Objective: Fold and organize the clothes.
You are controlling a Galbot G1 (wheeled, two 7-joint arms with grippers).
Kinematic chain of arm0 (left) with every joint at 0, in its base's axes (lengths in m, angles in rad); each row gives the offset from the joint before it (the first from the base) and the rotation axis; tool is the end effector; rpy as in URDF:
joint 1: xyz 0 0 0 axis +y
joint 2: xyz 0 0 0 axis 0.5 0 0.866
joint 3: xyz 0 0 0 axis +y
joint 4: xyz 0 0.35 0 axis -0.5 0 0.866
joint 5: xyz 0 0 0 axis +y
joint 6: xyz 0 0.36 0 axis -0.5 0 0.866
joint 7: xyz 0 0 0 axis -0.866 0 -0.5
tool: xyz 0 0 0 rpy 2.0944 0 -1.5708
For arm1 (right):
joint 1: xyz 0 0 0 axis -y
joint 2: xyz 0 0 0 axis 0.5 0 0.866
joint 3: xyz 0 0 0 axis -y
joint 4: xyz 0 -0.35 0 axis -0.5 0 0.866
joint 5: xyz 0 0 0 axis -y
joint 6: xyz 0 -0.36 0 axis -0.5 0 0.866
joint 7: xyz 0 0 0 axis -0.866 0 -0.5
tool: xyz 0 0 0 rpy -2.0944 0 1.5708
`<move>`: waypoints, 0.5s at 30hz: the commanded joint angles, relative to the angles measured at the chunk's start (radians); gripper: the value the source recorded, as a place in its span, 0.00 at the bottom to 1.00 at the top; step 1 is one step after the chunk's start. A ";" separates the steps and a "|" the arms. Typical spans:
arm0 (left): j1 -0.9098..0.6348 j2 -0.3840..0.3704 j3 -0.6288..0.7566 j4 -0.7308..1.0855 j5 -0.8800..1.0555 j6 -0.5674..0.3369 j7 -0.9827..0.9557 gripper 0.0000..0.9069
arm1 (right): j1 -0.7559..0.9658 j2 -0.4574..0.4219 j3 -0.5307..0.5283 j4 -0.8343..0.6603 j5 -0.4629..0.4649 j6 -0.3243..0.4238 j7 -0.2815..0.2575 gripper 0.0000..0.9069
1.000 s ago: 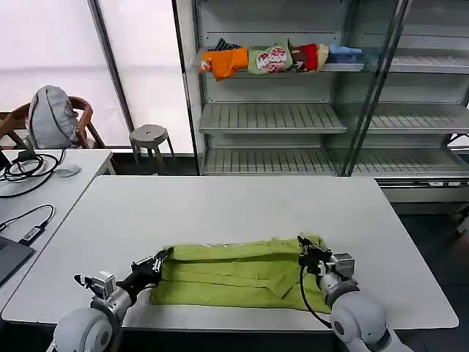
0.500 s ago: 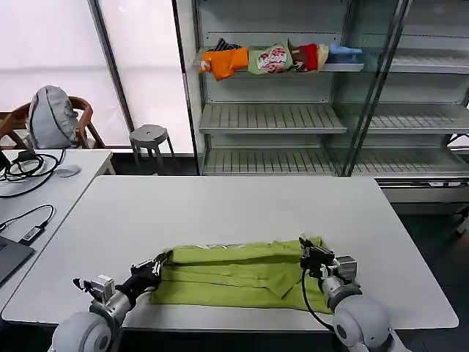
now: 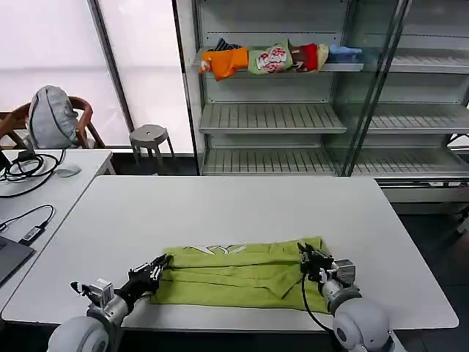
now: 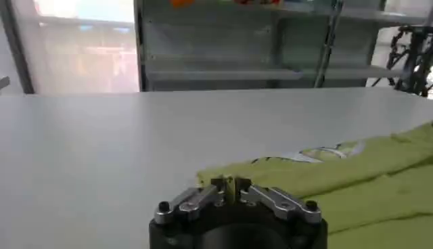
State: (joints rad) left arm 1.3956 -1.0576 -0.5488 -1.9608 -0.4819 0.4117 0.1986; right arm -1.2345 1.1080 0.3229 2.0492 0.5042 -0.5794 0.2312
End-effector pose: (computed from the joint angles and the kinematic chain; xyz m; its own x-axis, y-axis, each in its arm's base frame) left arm 0.2509 0.1120 -0.2843 -0.8560 0.3416 0.3880 0.3419 0.9371 -0.0706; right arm 0.2717 -0.0253 -0.2483 -0.8970 -0.1648 0.4102 -0.1811 0.9835 -0.0008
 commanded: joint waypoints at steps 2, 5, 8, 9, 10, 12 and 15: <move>0.014 0.011 -0.021 -0.064 -0.003 0.006 -0.017 1.00 | -0.058 -0.004 0.020 0.039 -0.026 -0.001 -0.012 1.00; 0.014 0.006 -0.003 -0.106 -0.054 0.003 -0.128 1.00 | -0.108 -0.003 0.033 0.073 -0.067 -0.002 -0.010 1.00; 0.011 0.000 0.043 -0.136 -0.127 0.001 -0.323 1.00 | -0.163 0.007 0.051 0.123 -0.096 -0.001 -0.012 1.00; 0.010 -0.004 0.053 -0.147 -0.144 0.001 -0.365 1.00 | -0.183 0.012 0.056 0.133 -0.104 -0.001 -0.014 1.00; 0.012 -0.012 0.093 -0.156 -0.163 -0.002 -0.446 1.00 | -0.214 0.021 0.073 0.162 -0.110 0.000 -0.017 1.00; 0.025 -0.030 0.128 -0.162 -0.168 -0.010 -0.516 1.00 | -0.251 0.032 0.094 0.195 -0.122 0.000 -0.023 1.00; 0.036 -0.051 0.168 -0.161 -0.149 -0.026 -0.553 1.00 | -0.304 0.039 0.121 0.233 -0.161 0.001 -0.034 1.00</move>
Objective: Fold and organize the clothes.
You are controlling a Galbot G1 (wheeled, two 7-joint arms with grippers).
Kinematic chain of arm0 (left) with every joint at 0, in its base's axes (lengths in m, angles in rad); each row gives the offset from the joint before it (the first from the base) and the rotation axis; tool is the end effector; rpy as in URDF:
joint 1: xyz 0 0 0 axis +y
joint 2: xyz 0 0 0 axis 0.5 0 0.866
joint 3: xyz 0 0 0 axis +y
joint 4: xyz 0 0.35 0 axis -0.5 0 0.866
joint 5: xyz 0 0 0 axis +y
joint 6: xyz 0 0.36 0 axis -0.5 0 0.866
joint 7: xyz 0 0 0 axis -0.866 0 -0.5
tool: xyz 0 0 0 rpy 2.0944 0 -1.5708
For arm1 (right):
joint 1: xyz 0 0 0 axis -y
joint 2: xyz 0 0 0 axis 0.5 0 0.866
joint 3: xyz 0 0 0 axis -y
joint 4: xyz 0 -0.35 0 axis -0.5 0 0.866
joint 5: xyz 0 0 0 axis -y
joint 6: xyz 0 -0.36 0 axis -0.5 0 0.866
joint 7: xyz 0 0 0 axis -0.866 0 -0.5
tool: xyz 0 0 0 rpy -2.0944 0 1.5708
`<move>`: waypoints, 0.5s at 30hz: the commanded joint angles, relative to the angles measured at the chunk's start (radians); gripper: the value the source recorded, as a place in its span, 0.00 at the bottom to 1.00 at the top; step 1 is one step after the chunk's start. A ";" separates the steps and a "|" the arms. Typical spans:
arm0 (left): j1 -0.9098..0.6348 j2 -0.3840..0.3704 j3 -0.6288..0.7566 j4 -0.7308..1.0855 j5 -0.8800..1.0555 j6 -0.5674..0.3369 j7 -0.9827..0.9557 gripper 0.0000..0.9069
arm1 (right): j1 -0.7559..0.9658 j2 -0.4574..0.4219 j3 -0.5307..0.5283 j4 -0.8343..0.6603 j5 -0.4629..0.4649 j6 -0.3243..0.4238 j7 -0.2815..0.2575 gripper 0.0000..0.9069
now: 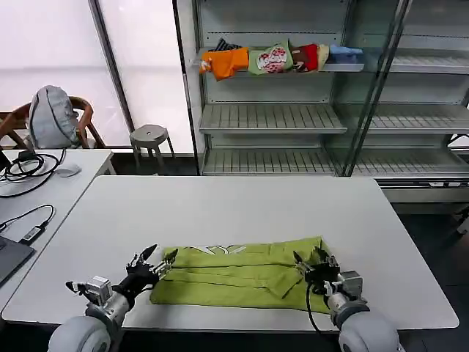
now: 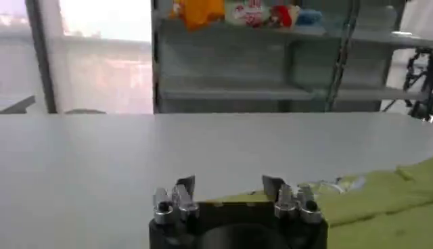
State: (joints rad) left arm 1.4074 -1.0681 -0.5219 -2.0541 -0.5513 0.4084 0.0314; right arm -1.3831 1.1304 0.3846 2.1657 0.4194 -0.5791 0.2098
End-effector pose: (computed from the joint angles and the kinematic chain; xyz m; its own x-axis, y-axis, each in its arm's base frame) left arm 0.2418 0.0876 -0.2624 -0.9032 0.2752 0.3294 0.2589 0.9614 -0.0931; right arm 0.2288 -0.0258 -0.2406 -0.9027 -0.1431 0.4058 -0.1707 0.9848 -0.0323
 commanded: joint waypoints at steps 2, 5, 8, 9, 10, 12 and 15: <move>0.024 -0.050 0.150 -0.071 -0.069 -0.024 -0.391 1.00 | -0.191 0.017 0.079 0.145 -0.091 0.001 -0.014 1.00; 0.021 -0.052 0.158 -0.079 -0.069 -0.021 -0.407 1.00 | -0.220 0.019 0.103 0.170 -0.113 0.002 -0.019 1.00; 0.021 -0.055 0.171 -0.091 -0.074 -0.013 -0.450 1.00 | -0.238 0.025 0.119 0.181 -0.135 0.006 -0.022 1.00; 0.022 -0.057 0.176 -0.093 -0.076 -0.011 -0.458 1.00 | -0.242 0.027 0.122 0.185 -0.138 0.007 -0.022 1.00; 0.023 -0.061 0.183 -0.094 -0.080 -0.011 -0.472 1.00 | -0.251 0.031 0.127 0.190 -0.143 0.010 -0.024 1.00; 0.023 -0.068 0.191 -0.089 -0.080 -0.012 -0.488 1.00 | -0.258 0.036 0.130 0.195 -0.152 0.015 -0.025 1.00; 0.020 -0.073 0.203 -0.077 -0.080 -0.014 -0.516 1.00 | -0.263 0.040 0.129 0.194 -0.163 0.018 -0.025 1.00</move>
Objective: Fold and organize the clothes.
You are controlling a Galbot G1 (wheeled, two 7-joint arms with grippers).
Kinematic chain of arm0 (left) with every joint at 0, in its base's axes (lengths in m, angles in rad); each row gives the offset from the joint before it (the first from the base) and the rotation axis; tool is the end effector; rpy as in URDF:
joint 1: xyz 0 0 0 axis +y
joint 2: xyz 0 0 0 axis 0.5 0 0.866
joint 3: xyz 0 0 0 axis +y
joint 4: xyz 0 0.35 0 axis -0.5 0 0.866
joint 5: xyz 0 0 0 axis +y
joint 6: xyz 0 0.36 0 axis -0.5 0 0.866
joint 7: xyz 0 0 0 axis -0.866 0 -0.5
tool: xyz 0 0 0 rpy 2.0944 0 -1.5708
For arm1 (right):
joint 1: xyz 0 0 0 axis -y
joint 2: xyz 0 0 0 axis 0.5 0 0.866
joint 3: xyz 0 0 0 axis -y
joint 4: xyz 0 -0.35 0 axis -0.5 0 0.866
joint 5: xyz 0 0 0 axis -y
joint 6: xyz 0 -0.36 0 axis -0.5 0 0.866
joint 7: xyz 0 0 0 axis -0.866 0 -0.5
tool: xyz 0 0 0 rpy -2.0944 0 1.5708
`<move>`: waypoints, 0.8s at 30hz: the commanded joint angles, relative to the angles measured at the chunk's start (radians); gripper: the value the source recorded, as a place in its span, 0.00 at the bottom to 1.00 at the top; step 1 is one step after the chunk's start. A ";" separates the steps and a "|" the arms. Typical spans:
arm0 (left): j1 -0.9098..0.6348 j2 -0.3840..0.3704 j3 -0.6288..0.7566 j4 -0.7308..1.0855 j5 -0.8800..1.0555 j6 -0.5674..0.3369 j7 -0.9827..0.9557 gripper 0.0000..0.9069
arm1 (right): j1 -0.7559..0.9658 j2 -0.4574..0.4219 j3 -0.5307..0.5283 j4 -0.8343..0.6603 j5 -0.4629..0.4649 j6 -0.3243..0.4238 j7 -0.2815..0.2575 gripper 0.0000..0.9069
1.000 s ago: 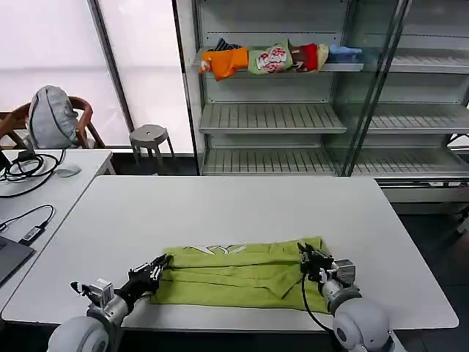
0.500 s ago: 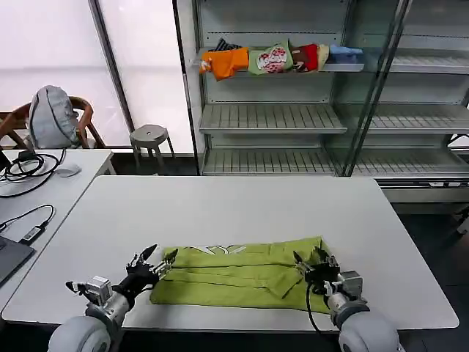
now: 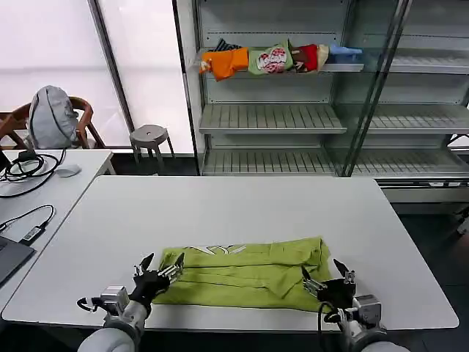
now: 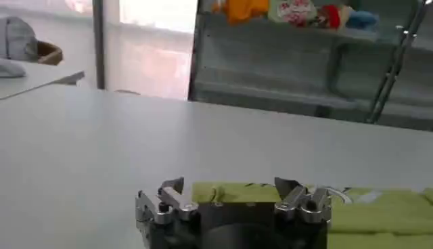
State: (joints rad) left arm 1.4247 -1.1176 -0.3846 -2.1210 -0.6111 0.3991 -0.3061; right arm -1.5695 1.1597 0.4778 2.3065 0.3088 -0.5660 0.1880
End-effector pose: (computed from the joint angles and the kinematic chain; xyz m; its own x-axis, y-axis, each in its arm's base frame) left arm 0.2220 0.0326 -0.2645 -0.9240 0.1172 0.3640 0.0685 0.9872 -0.1439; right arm 0.1791 -0.0321 -0.2234 -0.9171 -0.0819 0.3901 -0.1301 0.9866 -0.0986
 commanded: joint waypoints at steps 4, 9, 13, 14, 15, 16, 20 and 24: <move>-0.005 -0.028 0.079 0.002 -0.020 -0.008 -0.216 1.00 | -0.081 0.014 0.033 0.054 -0.062 0.009 -0.004 1.00; -0.013 -0.030 0.093 0.028 0.036 -0.012 -0.228 1.00 | -0.089 0.016 0.033 0.052 -0.070 0.014 -0.005 1.00; -0.023 -0.031 0.096 0.052 0.071 -0.009 -0.239 1.00 | -0.093 0.019 0.033 0.054 -0.074 0.018 -0.005 1.00; -0.023 -0.031 0.095 0.053 0.077 -0.007 -0.239 1.00 | -0.095 0.020 0.033 0.055 -0.075 0.018 -0.005 1.00; -0.022 -0.030 0.096 0.053 0.083 -0.004 -0.237 1.00 | -0.097 0.020 0.032 0.055 -0.076 0.019 -0.005 1.00; -0.021 -0.028 0.097 0.051 0.098 -0.001 -0.236 1.00 | -0.099 0.021 0.031 0.055 -0.078 0.020 -0.005 1.00; -0.013 -0.023 0.115 0.047 0.142 0.016 -0.232 1.00 | -0.104 0.026 0.016 0.054 -0.087 0.022 -0.005 1.00; -0.024 -0.024 0.129 0.057 0.148 0.021 -0.228 1.00 | -0.105 0.030 0.009 0.051 -0.092 0.023 -0.005 1.00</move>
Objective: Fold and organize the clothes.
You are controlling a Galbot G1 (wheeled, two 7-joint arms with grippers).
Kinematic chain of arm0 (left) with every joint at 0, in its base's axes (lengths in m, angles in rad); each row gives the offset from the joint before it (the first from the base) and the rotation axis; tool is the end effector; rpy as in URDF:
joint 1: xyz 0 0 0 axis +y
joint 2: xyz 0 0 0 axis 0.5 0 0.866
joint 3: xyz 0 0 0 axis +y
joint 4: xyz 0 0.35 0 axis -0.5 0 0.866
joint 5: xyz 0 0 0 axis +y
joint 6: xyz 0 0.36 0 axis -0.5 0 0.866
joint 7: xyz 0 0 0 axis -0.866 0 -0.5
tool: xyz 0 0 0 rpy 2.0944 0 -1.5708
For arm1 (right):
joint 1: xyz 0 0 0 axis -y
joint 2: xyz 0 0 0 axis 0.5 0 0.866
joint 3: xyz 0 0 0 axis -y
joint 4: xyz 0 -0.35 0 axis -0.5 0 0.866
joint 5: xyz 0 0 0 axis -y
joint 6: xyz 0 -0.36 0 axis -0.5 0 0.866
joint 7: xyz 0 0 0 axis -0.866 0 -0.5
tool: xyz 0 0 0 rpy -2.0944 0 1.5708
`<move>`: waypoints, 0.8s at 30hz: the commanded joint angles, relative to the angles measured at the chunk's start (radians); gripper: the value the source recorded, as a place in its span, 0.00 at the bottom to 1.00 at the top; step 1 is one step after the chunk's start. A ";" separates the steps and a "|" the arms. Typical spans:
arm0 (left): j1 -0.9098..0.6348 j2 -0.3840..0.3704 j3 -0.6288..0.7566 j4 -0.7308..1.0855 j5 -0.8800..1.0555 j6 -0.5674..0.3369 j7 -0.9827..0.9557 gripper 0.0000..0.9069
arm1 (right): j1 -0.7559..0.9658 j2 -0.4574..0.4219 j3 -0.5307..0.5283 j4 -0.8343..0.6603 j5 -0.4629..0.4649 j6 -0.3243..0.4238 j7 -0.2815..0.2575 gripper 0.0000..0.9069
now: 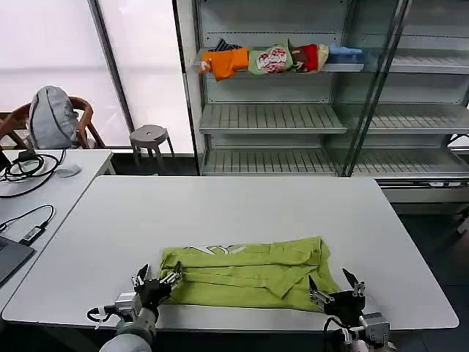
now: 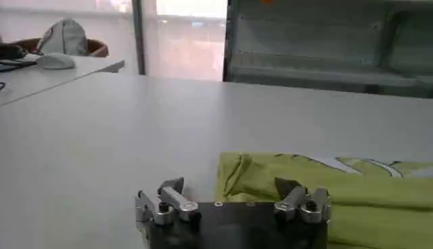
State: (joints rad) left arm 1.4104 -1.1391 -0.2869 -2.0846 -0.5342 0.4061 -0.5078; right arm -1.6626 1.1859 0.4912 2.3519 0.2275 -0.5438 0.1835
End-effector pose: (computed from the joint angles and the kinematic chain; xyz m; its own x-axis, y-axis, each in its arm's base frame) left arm 0.2181 0.0056 -0.2840 -0.9074 -0.0418 0.4182 -0.0602 0.9977 -0.0308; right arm 0.1552 -0.0286 -0.2231 -0.9175 -0.0502 0.3945 -0.1141 0.9835 -0.1403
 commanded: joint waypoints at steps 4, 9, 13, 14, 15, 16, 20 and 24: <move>-0.017 -0.001 0.033 0.027 0.075 0.025 -0.026 0.51 | -0.015 0.003 -0.003 0.011 -0.011 0.001 0.000 1.00; -0.004 -0.002 0.039 0.026 0.137 0.030 -0.002 0.01 | -0.017 0.008 -0.007 0.009 -0.015 0.002 0.000 1.00; 0.002 -0.006 0.050 0.024 0.160 0.033 0.013 0.02 | -0.016 0.012 -0.014 0.001 -0.021 0.003 0.001 1.00; 0.003 -0.006 0.051 0.024 0.163 0.033 0.015 0.01 | -0.016 0.012 -0.015 -0.001 -0.022 0.004 0.001 1.00; 0.004 -0.007 0.051 0.025 0.164 0.034 0.016 0.01 | -0.016 0.012 -0.015 -0.002 -0.022 0.004 0.001 1.00; 0.004 -0.007 0.052 0.026 0.165 0.034 0.016 0.01 | -0.017 0.012 -0.016 -0.003 -0.022 0.004 0.001 1.00; 0.014 -0.010 0.051 0.026 0.172 0.034 0.020 0.01 | -0.018 0.012 -0.014 -0.001 -0.022 0.004 0.001 1.00; 0.021 -0.011 0.049 0.024 0.192 0.031 0.028 0.01 | -0.018 0.012 -0.016 -0.001 -0.022 0.003 0.001 1.00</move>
State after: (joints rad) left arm 1.4226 -1.1485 -0.2409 -2.0651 -0.3853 0.4310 -0.4896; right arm -1.6795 1.1978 0.4775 2.3539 0.2073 -0.5405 0.1838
